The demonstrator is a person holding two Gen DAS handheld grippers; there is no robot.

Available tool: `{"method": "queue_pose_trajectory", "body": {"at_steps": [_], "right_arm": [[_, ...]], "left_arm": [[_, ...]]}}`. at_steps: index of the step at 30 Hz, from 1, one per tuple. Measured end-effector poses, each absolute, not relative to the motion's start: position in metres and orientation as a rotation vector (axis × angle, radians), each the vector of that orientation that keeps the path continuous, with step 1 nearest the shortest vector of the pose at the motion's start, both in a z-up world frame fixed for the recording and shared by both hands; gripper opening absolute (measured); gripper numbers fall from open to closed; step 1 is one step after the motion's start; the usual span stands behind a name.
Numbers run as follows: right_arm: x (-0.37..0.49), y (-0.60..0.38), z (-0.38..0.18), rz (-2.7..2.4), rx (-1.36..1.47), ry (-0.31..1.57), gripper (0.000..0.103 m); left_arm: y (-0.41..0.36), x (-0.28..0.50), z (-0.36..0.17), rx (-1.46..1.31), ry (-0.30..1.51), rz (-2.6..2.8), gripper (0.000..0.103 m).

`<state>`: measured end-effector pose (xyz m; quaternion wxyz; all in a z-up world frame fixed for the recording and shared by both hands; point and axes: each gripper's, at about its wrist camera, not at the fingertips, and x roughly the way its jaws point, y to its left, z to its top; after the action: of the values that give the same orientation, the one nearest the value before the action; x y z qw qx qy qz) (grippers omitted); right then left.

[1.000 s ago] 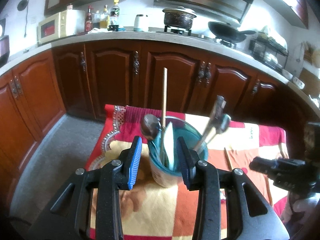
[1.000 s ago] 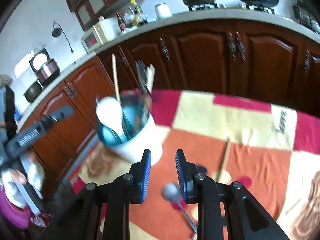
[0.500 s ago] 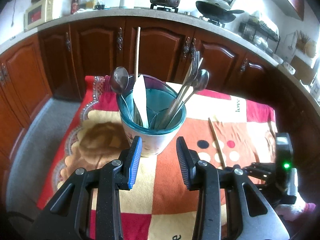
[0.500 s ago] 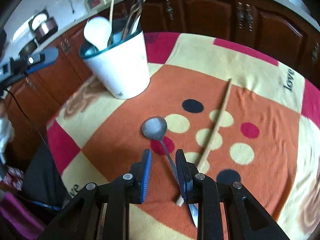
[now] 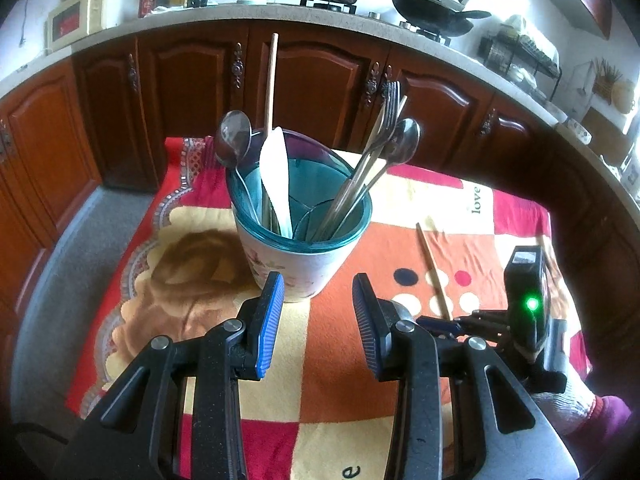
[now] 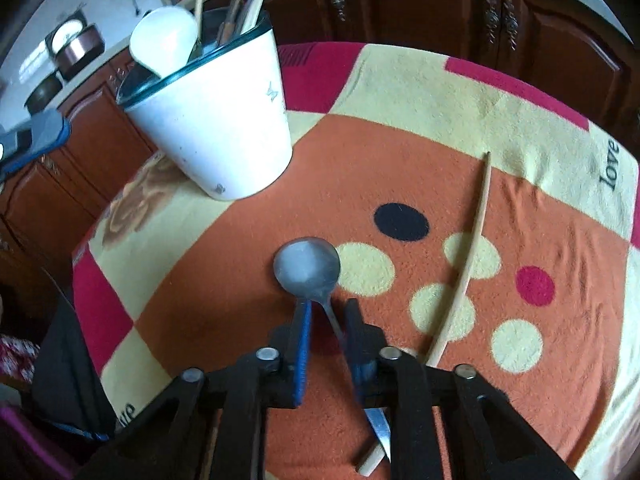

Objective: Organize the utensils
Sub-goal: 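Grasp the steel spoon lying on the blanket with the right tool, then lift the spoon with the right tool while the left tool grasps the wooden chopstick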

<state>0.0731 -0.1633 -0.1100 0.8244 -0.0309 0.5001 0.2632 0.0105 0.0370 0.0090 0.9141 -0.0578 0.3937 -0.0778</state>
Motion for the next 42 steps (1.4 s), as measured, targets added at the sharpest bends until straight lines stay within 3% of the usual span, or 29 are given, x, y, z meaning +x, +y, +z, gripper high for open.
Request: {"method": "queue_pose_trajectory", "body": {"at_steps": [2,17,25,36,38,39,42], "right_arm": [[0.072,-0.17,-0.108,0.557,-0.012,1.055,0.003],[0.042,-0.304,-0.081,0.385,0.47,0.89,0.003],[0.032,-0.354,-0.084,0.328,0.563,0.84,0.003],[0.041,-0.376,-0.092,0.363,0.644,0.81,0.003],[0.043,-0.376,-0.093,0.368,0.644,0.811,0.003],[0.044,-0.375,-0.093,0.369,0.64,0.812,0.003],[0.045,-0.374,-0.093,0.373,0.632,0.816,0.003]], "left_arm": [[0.034,0.01,0.01,-0.117,0.81,-0.167,0.035],[-0.06,0.027,-0.003,-0.095,0.9,-0.363,0.035],[-0.131,0.095,-0.04,-0.098,1.02,-0.353,0.035],[-0.155,0.178,-0.092,-0.059,1.081,-0.215,0.034],[-0.158,0.187,-0.101,-0.043,1.103,-0.222,0.025],[-0.16,0.19,-0.105,-0.035,1.123,-0.227,0.013],[-0.162,0.189,-0.109,-0.005,1.109,-0.259,0.006]]}}
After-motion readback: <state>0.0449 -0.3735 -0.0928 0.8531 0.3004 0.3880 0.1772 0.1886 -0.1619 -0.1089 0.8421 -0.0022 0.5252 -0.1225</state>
